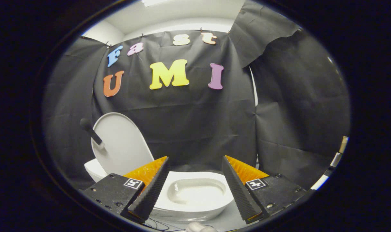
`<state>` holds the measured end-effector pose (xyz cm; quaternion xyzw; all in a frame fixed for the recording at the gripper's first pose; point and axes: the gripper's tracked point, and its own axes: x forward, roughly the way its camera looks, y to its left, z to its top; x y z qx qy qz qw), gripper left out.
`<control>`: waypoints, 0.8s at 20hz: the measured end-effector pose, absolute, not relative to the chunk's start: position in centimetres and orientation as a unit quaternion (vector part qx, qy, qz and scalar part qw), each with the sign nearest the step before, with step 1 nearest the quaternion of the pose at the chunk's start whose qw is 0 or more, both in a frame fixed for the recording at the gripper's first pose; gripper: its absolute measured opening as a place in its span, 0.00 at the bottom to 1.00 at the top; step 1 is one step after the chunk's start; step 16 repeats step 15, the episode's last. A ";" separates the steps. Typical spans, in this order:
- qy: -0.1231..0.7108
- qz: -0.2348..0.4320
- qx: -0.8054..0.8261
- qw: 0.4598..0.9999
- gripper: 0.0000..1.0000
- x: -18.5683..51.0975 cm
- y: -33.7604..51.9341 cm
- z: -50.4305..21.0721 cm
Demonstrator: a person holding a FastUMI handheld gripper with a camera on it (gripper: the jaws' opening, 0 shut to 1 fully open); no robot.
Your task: Open the toilet lid.
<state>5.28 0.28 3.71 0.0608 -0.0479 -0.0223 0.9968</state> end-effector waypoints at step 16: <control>-0.023 -0.031 0.037 0.999 1.00 6.0 -1.0 1.0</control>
